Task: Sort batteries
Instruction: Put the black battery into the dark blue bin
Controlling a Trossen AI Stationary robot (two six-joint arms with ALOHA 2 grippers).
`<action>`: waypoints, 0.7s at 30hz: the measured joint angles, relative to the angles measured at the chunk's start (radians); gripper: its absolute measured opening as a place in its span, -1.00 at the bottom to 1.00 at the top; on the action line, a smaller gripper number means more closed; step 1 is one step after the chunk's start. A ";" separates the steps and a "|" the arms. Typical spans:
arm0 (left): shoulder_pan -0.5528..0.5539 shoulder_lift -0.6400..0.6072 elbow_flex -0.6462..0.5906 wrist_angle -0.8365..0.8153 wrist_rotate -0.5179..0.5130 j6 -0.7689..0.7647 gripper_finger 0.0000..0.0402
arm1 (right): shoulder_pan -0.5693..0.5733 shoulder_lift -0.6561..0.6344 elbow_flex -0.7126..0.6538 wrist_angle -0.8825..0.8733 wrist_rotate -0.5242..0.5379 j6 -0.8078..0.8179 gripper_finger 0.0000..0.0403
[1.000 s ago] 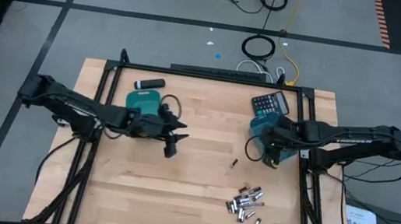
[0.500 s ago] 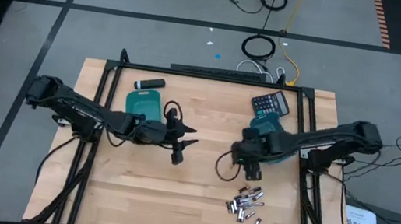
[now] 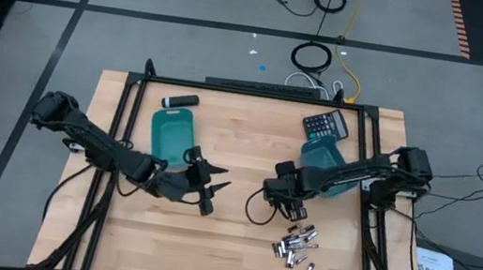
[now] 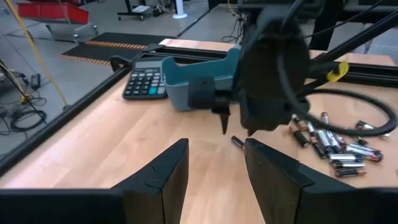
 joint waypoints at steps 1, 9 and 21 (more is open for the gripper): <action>-0.006 0.000 0.000 0.000 -0.001 -0.008 -0.16 | 0.000 0.011 0.000 0.007 -0.001 -0.015 0.03; -0.033 0.000 0.000 -0.001 -0.001 -0.024 -0.16 | 0.000 0.074 0.002 0.027 -0.003 -0.113 -0.07; -0.035 0.000 0.000 -0.018 -0.001 -0.045 -0.16 | 0.000 0.076 0.000 0.032 -0.046 -0.128 -0.93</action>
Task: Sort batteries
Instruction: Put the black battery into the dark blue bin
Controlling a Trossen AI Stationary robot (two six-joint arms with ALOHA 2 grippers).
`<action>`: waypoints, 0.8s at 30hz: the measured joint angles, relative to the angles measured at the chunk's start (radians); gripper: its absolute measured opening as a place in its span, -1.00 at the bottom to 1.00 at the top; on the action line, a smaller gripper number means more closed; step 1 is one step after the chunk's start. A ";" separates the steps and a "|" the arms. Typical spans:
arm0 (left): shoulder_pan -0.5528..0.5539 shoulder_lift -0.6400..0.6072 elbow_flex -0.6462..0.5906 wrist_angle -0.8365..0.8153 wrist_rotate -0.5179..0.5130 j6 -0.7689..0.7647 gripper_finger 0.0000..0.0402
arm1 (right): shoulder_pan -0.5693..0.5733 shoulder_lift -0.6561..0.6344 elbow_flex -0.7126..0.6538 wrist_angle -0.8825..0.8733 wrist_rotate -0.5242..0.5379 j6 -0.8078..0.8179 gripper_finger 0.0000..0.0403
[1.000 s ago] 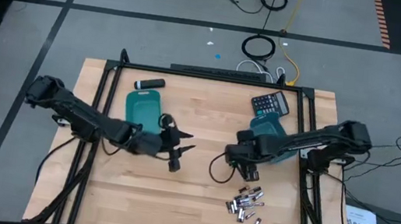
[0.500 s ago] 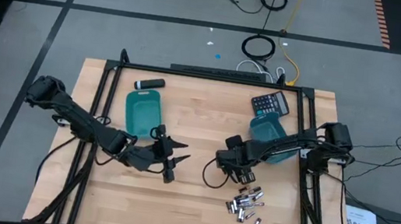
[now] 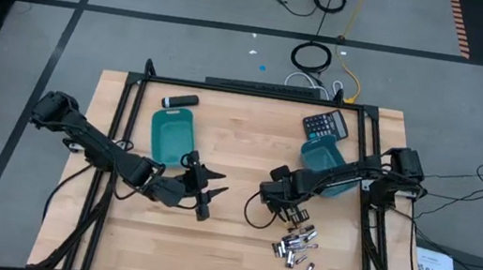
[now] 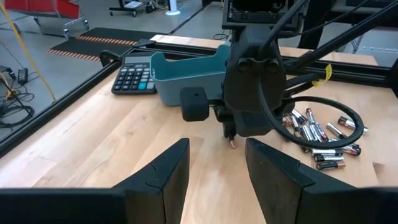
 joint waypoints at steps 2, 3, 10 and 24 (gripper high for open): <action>0.000 0.000 0.000 -0.001 0.000 0.000 -0.16 | 0.000 -0.007 0.000 -0.006 0.000 0.015 -0.93; 0.000 0.000 0.000 0.000 0.000 0.000 -0.16 | 0.000 -0.012 0.000 -0.014 0.000 0.024 -0.94; 0.000 0.000 0.000 0.001 0.000 -0.003 -0.16 | -0.002 -0.174 0.000 -0.101 0.003 0.137 -0.98; 0.001 0.000 0.000 0.002 -0.010 0.002 -0.16 | -0.128 -0.607 0.000 -0.487 0.148 0.696 -1.00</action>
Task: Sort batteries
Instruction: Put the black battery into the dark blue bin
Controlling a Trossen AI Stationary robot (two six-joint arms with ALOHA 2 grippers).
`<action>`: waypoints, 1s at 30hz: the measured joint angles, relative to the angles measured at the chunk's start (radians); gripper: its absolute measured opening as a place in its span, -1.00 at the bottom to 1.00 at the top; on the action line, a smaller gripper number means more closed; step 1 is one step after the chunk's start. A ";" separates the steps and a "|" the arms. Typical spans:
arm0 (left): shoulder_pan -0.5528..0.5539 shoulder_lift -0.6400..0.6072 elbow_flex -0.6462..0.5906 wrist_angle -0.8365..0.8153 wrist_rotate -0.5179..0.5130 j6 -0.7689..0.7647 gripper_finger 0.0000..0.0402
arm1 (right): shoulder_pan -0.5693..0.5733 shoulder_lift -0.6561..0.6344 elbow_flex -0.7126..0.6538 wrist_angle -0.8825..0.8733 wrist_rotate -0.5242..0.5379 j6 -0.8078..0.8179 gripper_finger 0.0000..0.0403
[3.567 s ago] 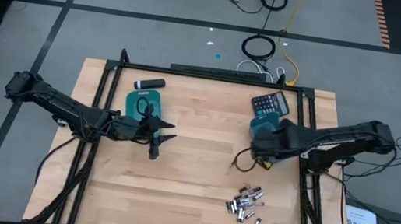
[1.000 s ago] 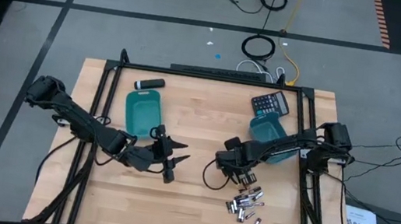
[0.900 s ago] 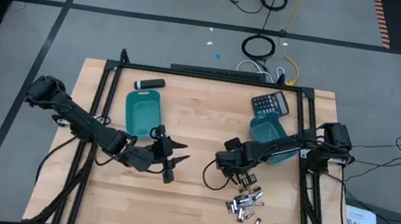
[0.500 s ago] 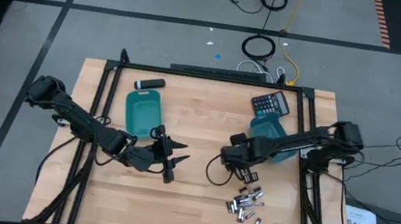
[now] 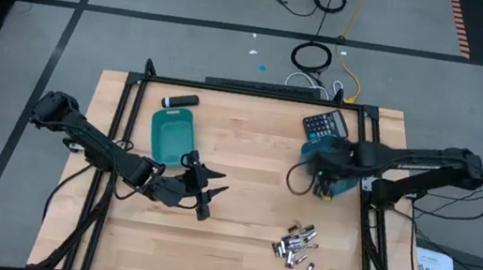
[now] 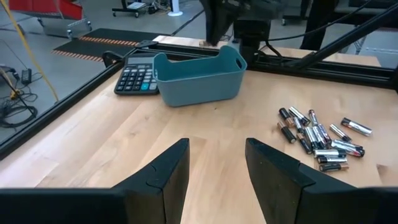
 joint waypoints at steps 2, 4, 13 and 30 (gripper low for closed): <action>0.000 0.000 0.000 0.002 -0.001 0.000 -0.16 | -0.044 -0.012 -0.002 -0.052 0.000 0.028 -1.00; 0.000 0.000 0.000 0.002 -0.003 0.000 -0.16 | -0.083 -0.013 -0.025 -0.066 -0.025 0.034 -1.00; -0.005 0.000 0.000 0.000 -0.004 -0.001 -0.16 | -0.188 0.008 -0.145 0.013 -0.079 -0.033 -0.71; -0.002 0.000 0.000 -0.002 -0.004 0.011 -0.16 | 0.021 -0.020 -0.144 0.314 -0.339 -0.044 -0.08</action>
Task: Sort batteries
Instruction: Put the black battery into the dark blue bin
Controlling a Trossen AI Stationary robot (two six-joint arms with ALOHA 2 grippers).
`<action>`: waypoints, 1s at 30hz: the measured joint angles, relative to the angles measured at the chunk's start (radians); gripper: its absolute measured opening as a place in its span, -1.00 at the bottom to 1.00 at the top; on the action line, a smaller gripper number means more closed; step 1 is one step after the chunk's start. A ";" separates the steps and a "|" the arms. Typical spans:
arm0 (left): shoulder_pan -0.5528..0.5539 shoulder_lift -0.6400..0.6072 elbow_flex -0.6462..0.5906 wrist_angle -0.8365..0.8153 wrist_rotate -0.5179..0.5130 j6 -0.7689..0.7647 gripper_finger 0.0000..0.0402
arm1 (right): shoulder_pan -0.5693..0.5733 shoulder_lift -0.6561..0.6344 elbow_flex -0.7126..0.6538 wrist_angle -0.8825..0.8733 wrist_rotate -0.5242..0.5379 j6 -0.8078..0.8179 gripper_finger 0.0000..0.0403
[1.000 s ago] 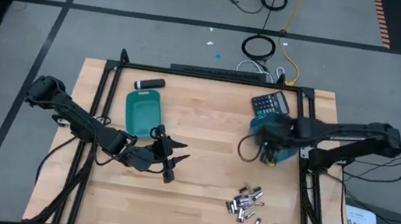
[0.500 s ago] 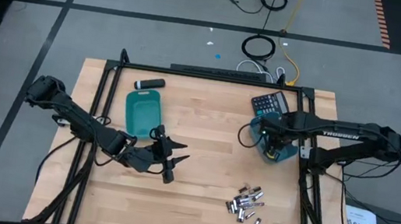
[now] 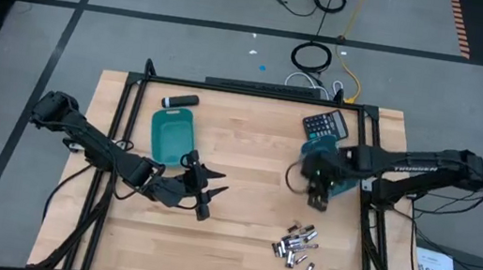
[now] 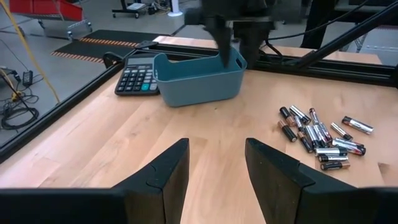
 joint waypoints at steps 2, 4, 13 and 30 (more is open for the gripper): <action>0.000 0.000 0.000 0.001 0.000 0.009 -0.16 | 0.066 0.009 0.000 0.035 0.001 -0.026 -0.10; 0.000 0.000 0.000 0.001 0.000 0.017 -0.16 | 0.127 0.020 0.000 0.055 0.026 -0.055 -0.11; 0.012 0.000 0.000 0.004 -0.004 0.016 -0.16 | 0.297 0.212 0.000 0.050 0.074 -0.167 -0.12; 0.011 0.000 0.000 0.022 -0.004 0.016 -0.16 | 0.330 0.437 0.018 0.131 0.083 -0.174 -0.12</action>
